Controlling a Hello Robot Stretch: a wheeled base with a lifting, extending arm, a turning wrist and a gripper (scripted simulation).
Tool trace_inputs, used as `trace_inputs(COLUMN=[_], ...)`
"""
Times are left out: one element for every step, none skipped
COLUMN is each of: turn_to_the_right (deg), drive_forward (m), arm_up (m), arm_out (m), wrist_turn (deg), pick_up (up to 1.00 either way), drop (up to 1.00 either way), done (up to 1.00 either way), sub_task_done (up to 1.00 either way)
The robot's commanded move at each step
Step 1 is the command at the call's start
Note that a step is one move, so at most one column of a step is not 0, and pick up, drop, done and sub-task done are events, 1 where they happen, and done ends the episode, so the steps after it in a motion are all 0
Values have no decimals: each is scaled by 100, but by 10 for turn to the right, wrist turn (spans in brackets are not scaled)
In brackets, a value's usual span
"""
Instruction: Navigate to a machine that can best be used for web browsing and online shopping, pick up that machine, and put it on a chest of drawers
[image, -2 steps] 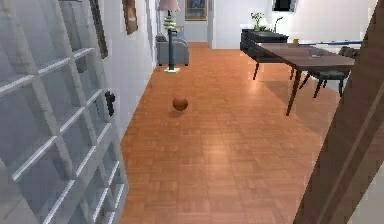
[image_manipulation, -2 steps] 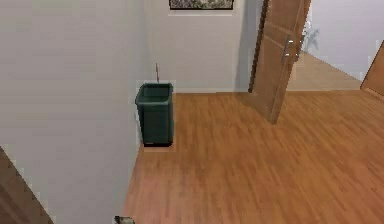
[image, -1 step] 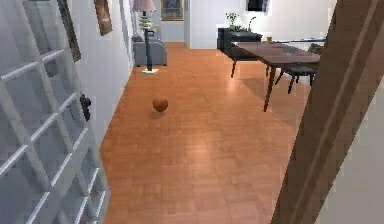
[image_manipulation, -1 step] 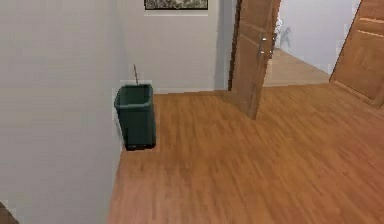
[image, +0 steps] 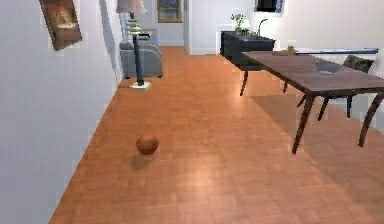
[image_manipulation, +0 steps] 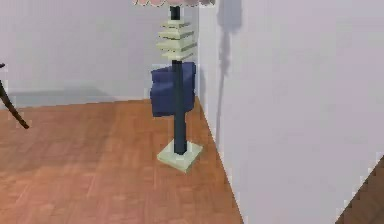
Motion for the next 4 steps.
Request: trace_inputs(turn_to_the_right=[0, 0, -60, 0], drive_forward=[100, 60, 0, 100], arm_up=[0, 0, 0, 0], arm_out=[0, 0, 0, 0], wrist_turn=[0, 0, 0, 0], pick_up=[0, 0, 0, 0], drop=[0, 0, 0, 0], done=[0, 0, 0, 0], sub_task_done=[0, 0, 0, 0])
